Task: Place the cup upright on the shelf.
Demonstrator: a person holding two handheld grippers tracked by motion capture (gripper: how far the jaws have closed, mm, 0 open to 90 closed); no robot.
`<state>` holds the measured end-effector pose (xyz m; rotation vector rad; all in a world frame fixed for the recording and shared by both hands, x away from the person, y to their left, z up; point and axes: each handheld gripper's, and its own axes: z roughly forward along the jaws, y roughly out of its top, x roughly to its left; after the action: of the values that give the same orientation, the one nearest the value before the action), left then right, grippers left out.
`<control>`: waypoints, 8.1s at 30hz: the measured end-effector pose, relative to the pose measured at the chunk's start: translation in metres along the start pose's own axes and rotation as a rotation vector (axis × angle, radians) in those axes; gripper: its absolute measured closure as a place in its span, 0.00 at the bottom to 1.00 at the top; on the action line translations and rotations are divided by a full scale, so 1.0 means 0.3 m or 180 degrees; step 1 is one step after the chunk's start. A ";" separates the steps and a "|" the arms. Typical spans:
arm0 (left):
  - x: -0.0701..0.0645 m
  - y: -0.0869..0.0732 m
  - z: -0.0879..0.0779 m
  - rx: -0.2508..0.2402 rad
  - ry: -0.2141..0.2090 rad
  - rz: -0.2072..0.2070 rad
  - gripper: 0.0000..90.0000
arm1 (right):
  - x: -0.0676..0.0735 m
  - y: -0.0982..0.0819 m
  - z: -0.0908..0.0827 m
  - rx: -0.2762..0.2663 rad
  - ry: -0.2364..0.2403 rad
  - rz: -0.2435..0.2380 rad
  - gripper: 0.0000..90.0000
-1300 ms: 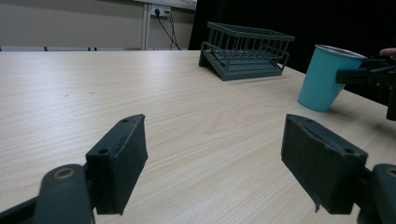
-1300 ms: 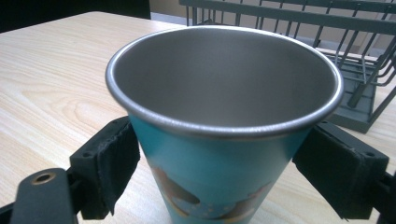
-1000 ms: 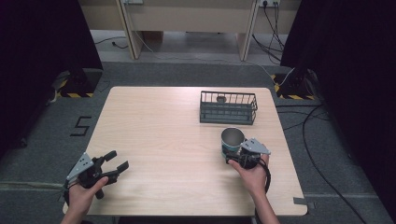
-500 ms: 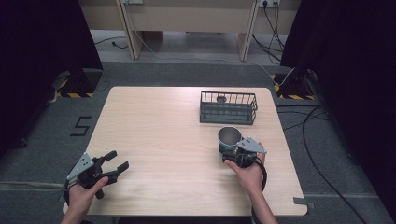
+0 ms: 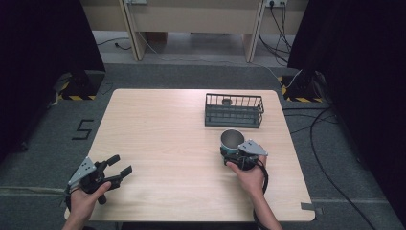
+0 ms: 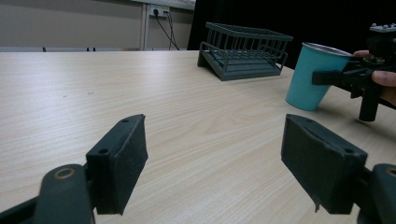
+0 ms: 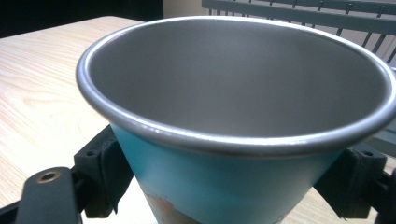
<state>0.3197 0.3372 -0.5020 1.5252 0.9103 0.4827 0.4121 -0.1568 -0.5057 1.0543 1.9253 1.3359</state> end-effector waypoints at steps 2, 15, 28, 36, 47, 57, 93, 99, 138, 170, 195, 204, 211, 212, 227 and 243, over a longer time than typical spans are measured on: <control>0.000 0.000 0.000 -0.0001 0.0000 -0.0002 0.24 | 0.002 -0.002 -0.001 -0.0019 0.0015 0.0013 0.19; -0.001 0.000 0.000 0.0006 -0.0006 0.0005 0.24 | 0.000 0.020 -0.024 -0.0129 0.0049 0.0095 0.19; -0.001 0.000 0.001 0.0007 -0.0005 0.0004 0.24 | -0.010 0.047 -0.041 -0.0207 -0.0011 0.0089 0.19; 0.000 0.000 0.000 0.0003 -0.0006 0.0001 0.24 | -0.031 0.077 -0.053 -0.0287 -0.0068 0.0134 0.20; 0.000 0.000 0.000 0.0005 -0.0006 0.0000 0.24 | -0.054 0.118 -0.062 -0.0381 -0.0154 0.0160 0.20; 0.001 -0.001 0.000 0.0001 -0.0006 -0.0007 0.25 | -0.065 0.145 -0.059 -0.0427 -0.0197 0.0176 0.20; 0.001 -0.001 0.000 -0.0007 -0.0017 -0.0021 0.25 | -0.114 0.251 -0.012 -0.0535 -0.0308 0.0262 0.20; 0.001 0.000 -0.001 -0.0006 -0.0015 -0.0021 0.25 | -0.118 0.262 -0.002 -0.0539 -0.0312 0.0258 0.20; 0.001 0.000 -0.002 -0.0022 -0.0018 -0.0043 0.25 | -0.175 0.348 0.050 -0.0582 -0.0447 0.0308 0.20; 0.002 0.000 -0.003 -0.0024 -0.0025 -0.0050 0.26 | -0.216 0.381 0.108 -0.0538 -0.0509 0.0399 0.20; 0.003 0.000 -0.005 -0.0026 -0.0026 -0.0058 0.26 | -0.252 0.411 0.159 -0.0519 -0.0570 0.0472 0.20; 0.003 0.001 -0.006 -0.0033 -0.0032 -0.0062 0.26 | -0.267 0.424 0.191 -0.0470 -0.0595 0.0495 0.20; 0.003 0.001 -0.006 -0.0033 -0.0036 -0.0063 0.26 | -0.278 0.437 0.216 -0.0433 -0.0608 0.0499 0.20; 0.003 0.001 -0.006 -0.0034 -0.0036 -0.0063 0.26 | -0.280 0.439 0.219 -0.0429 -0.0611 0.0505 0.20; 0.002 0.001 -0.006 -0.0040 -0.0046 -0.0067 0.26 | -0.305 0.449 0.252 -0.0355 -0.0642 0.0544 0.20; 0.002 0.001 -0.006 -0.0042 -0.0054 -0.0075 0.26 | -0.318 0.438 0.294 -0.0247 -0.0674 0.0567 0.20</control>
<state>0.3188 0.3388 -0.5014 1.5029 0.9094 0.4572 0.5705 -0.1688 -0.4114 1.2973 1.6442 1.3232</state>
